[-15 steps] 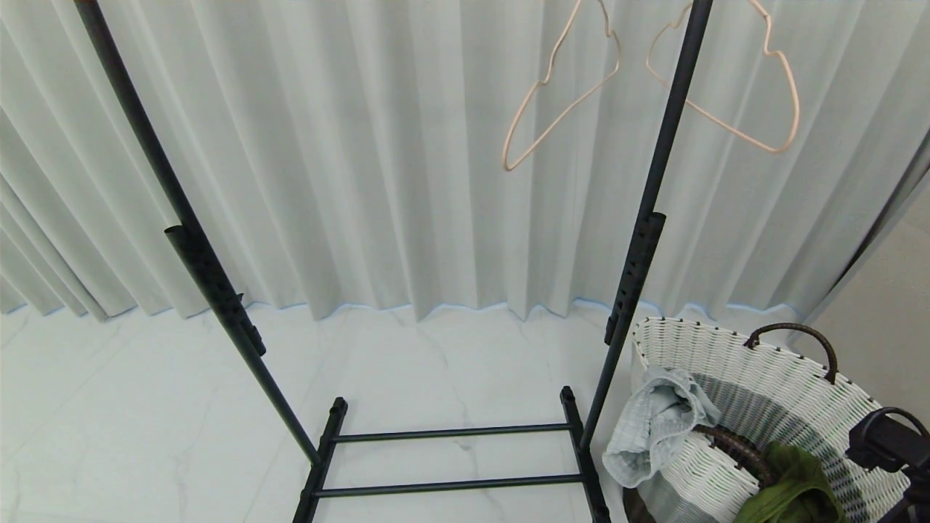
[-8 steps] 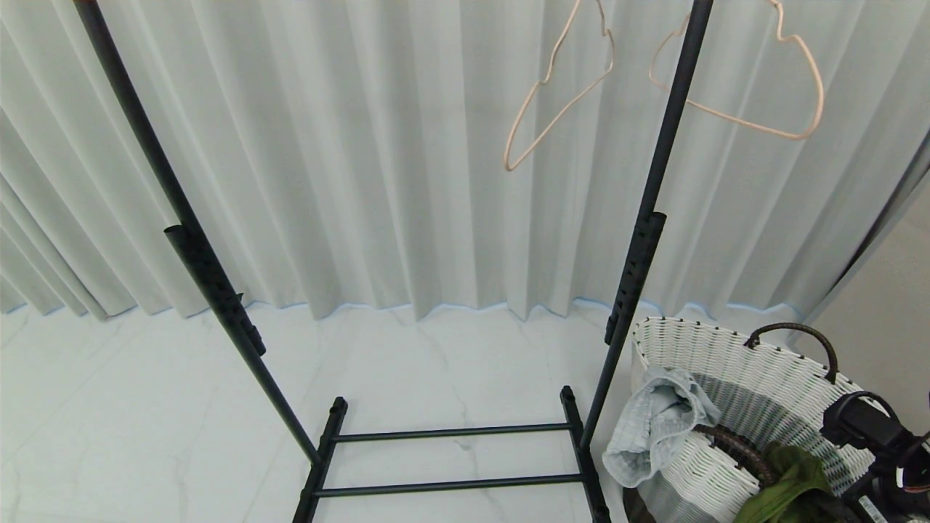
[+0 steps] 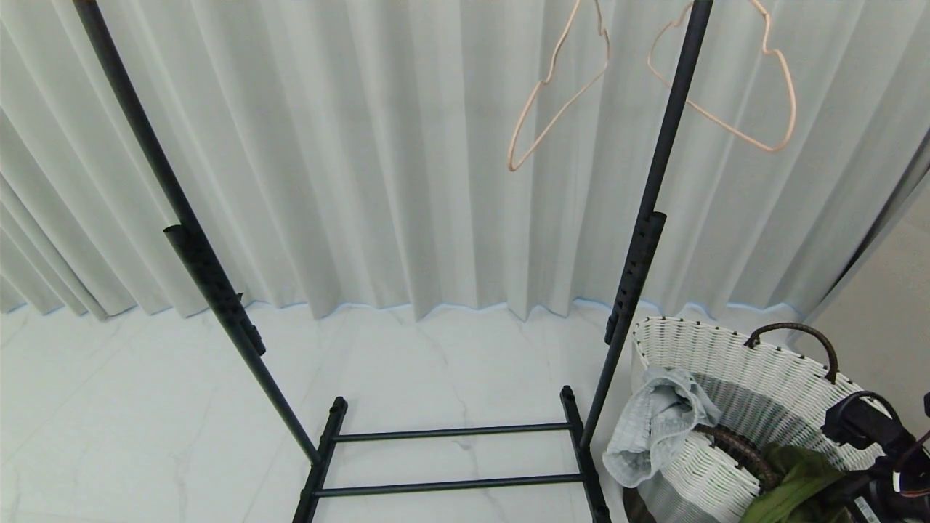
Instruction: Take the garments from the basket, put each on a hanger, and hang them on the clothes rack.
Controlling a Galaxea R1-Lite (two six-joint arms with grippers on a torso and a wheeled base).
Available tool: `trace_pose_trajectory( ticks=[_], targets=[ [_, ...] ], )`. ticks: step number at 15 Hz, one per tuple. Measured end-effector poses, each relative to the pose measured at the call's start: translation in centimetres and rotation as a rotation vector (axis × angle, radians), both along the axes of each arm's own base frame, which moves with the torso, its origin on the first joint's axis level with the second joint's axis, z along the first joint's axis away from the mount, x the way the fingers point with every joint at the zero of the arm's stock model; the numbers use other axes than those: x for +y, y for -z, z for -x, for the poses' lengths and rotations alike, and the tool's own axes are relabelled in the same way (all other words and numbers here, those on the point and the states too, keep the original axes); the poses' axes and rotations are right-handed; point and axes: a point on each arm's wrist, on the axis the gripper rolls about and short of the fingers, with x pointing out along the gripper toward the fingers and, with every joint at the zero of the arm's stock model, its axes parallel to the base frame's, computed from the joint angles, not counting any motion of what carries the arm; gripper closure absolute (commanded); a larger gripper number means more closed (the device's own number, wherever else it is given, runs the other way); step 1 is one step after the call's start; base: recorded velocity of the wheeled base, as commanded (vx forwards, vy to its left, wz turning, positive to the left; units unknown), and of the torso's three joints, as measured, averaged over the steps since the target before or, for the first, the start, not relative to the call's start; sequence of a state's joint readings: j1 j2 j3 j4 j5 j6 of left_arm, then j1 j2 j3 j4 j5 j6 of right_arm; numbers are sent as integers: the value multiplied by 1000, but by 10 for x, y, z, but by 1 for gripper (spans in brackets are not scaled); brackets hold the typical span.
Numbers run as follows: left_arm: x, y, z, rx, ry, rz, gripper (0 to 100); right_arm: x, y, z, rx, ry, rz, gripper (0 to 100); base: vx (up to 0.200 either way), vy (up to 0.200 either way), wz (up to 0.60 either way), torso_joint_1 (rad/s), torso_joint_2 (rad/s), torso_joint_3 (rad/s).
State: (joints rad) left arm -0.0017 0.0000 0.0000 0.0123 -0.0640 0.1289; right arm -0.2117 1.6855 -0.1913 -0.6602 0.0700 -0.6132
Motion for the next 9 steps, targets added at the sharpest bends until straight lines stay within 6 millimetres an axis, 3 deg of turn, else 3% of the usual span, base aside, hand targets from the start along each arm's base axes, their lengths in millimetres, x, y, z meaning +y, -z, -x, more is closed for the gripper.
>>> trace_pose_trajectory(
  ticks=[5,7,9],
  targets=[
    [0,0,0,0,1,0,0,6,-31,28,-64,38,-18,100,0,0,0,0,0,0],
    [0,0,0,0,0,-3,0,8,-59,34,-64,39,-19,100,0,0,0,0,0,0],
    [0,0,0,0,0,-3,0,11,-100,47,-65,36,-22,100,0,0,0,0,0,0]
  ],
)
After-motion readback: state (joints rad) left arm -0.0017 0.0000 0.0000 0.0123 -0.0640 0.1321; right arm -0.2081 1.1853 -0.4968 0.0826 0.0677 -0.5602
